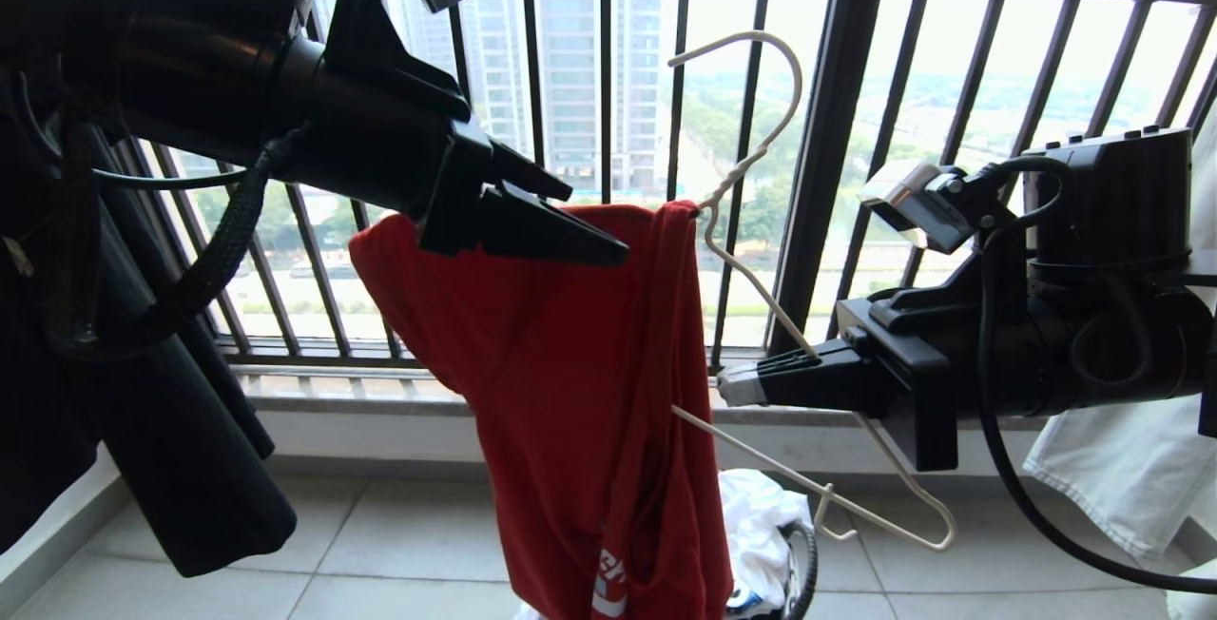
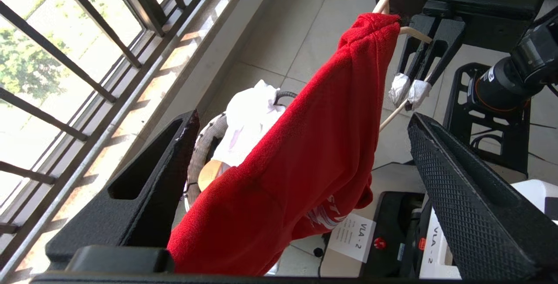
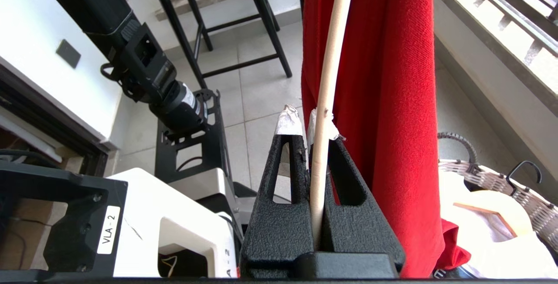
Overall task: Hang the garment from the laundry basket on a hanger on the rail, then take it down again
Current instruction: Hang the clothes on the clothes rack
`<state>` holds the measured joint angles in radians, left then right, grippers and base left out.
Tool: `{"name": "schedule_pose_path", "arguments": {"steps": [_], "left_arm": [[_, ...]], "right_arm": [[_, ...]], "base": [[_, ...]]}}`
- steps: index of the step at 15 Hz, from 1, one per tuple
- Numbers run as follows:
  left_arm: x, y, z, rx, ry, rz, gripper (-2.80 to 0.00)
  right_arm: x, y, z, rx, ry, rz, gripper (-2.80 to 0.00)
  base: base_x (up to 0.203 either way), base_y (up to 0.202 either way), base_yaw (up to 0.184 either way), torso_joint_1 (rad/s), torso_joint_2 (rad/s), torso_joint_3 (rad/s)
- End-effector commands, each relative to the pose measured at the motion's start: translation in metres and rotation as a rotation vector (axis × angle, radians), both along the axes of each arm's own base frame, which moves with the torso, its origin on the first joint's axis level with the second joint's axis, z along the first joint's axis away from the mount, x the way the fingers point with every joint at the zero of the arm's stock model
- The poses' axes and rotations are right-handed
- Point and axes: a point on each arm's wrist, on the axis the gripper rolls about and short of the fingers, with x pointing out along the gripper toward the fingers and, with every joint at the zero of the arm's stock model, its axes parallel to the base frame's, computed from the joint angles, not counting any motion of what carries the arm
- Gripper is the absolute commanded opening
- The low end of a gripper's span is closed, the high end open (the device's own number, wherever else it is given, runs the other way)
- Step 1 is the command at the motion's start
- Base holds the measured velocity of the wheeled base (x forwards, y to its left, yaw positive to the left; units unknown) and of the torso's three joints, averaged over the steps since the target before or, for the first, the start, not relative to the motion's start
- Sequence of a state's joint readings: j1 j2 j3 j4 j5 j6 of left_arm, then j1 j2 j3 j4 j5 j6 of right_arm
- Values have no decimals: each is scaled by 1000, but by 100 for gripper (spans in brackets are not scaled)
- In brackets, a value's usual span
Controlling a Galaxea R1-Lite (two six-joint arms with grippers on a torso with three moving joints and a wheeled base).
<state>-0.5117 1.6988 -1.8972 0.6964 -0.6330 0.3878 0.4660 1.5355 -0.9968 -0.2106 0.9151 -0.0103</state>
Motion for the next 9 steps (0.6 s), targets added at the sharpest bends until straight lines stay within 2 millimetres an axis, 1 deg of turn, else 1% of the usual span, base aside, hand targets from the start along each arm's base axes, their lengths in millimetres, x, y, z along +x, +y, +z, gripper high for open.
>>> {"name": "schedule_pose_path", "arguments": {"steps": [1, 6, 7, 9], "left_arm": [[3, -1, -9, 29, 10, -11, 0], [-1, 1, -9, 54, -23, -25, 0], [-4, 2, -9, 73, -23, -35, 0], [-13, 8, -3, 90, -51, -44, 0]], "right_arm": [[0, 0, -1, 0, -1, 5, -280], [-1, 0, -2, -4, -2, 8, -280], [0, 0, -2, -8, -24, 12, -280], [3, 2, -2, -11, -45, 15, -280]], "base": [[0, 0, 0, 0, 0, 0], [0, 0, 0, 0, 0, 0], [0, 0, 0, 0, 0, 0], [0, 0, 0, 0, 0, 0]]}}
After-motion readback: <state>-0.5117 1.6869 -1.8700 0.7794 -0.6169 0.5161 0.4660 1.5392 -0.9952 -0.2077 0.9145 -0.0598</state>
